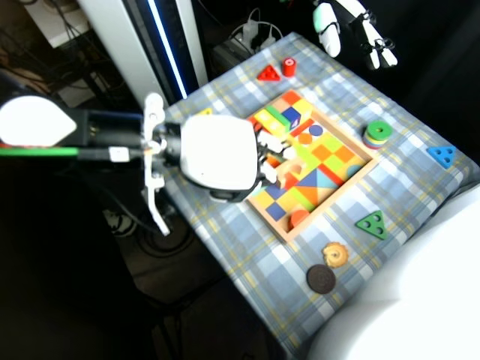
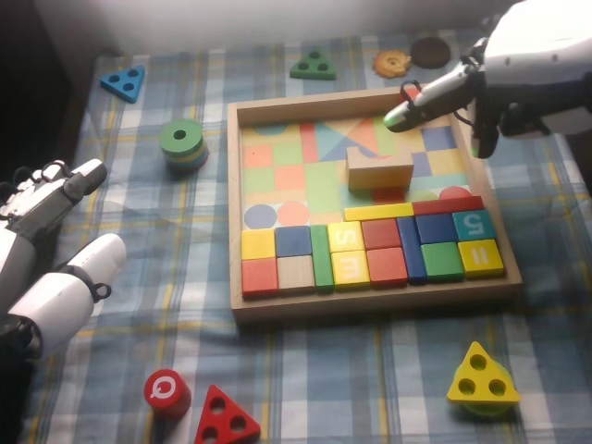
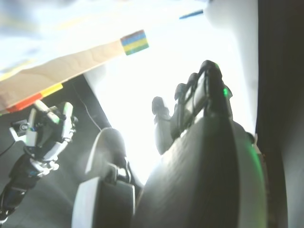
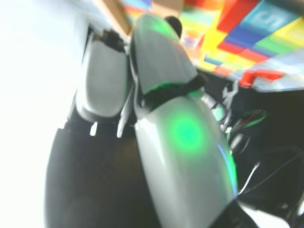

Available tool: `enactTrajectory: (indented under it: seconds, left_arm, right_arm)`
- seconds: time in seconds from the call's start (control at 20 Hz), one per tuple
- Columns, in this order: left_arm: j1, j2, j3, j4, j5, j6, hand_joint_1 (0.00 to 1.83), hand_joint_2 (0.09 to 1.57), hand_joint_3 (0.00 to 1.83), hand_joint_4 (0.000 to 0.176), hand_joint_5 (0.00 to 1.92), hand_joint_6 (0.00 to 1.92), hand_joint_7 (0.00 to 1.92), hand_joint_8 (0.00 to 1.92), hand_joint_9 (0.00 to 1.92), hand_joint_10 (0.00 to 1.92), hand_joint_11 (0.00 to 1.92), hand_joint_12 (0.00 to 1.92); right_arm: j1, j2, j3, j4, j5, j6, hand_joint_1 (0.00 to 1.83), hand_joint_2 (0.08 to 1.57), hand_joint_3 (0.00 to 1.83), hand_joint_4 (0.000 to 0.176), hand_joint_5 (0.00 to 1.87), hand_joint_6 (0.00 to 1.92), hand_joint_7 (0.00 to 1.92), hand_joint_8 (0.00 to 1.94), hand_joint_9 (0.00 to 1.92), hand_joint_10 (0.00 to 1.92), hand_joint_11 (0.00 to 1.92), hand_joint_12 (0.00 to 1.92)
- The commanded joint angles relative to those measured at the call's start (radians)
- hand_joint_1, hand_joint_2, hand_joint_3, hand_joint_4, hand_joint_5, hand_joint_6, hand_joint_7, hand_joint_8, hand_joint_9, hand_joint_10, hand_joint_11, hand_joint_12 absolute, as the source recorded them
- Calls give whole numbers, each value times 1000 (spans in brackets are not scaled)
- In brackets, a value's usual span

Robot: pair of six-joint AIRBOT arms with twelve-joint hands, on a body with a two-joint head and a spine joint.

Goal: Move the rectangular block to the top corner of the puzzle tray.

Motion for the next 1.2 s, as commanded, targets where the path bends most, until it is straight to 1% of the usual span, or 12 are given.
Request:
enactTrajectory:
  seconds: [0.0,0.05,0.15,0.25,0.35,0.5,0.55,0.6,0.7,0.85,1.0,1.15]
  left_arm:
    - [-6,6,1,41,-111,-5,458,1378,1,67,360,5,132,4,31,6,0,0]
    - [-6,7,1,41,-107,-5,467,1376,0,67,363,6,133,4,29,4,0,0]
    - [-7,9,2,44,-103,-5,444,1375,0,85,348,2,119,0,20,0,0,0]
    - [-7,8,2,44,-104,-5,472,1373,0,83,351,3,114,1,22,1,0,0]
    - [-7,9,2,46,-101,-5,489,1371,0,67,356,3,123,3,27,3,0,0]
    - [-8,10,3,50,-97,-5,463,1369,0,75,361,3,131,3,35,6,0,0]
    - [-8,10,3,50,-96,-5,475,1368,0,66,370,6,144,6,45,9,0,0]
    - [-8,11,3,50,-96,-5,424,1373,1,73,351,3,128,3,29,2,0,0]
    - [-8,11,3,50,-94,-5,460,1375,1,69,358,5,132,2,40,6,0,0]
    - [-9,12,3,51,-93,-5,463,1375,1,79,355,3,126,0,28,1,0,0]
    - [-9,12,2,52,-93,-5,487,1376,0,69,359,3,128,1,28,2,0,0]
    - [-9,13,1,52,-93,-5,476,1376,0,70,359,2,126,2,31,4,0,0]
  right_arm:
    - [16,-9,2,32,31,4,1704,1168,3,0,411,2,1351,1941,1520,1921,1551,1921]
    - [18,-18,8,9,31,14,1696,1170,4,0,400,0,1356,1941,1522,1921,1559,1921]
    - [18,-36,22,-19,31,33,1631,1180,6,0,398,7,1383,1941,1542,1921,1591,1921]
    - [18,-52,34,-38,31,45,1606,1186,7,0,425,12,1367,1941,1528,1921,1576,1921]
    - [18,-68,43,-60,32,53,1587,1194,8,0,432,9,1382,1941,1533,1921,1559,1921]
    - [18,-76,45,-90,31,61,1542,1194,6,0,445,8,1413,1941,1581,1921,1610,1921]
    - [18,-79,47,-96,31,64,1550,1191,4,0,455,10,1410,1941,1585,1921,1617,1921]
    - [18,-83,53,-107,31,70,1546,1196,6,0,458,8,1401,1941,1577,1921,1609,1921]
    - [18,-88,59,-122,31,81,1545,1198,5,0,451,3,1405,1941,1586,1921,1617,1921]
    - [18,-94,68,-143,27,92,1505,1209,9,0,444,0,1401,1941,1574,1921,1595,1921]
    - [18,-96,73,-166,13,97,1562,1200,3,0,438,0,1416,1941,1598,1921,1614,1921]
    - [18,-95,79,-186,3,109,1576,1208,4,0,414,2,1376,1941,1552,1921,1564,1921]
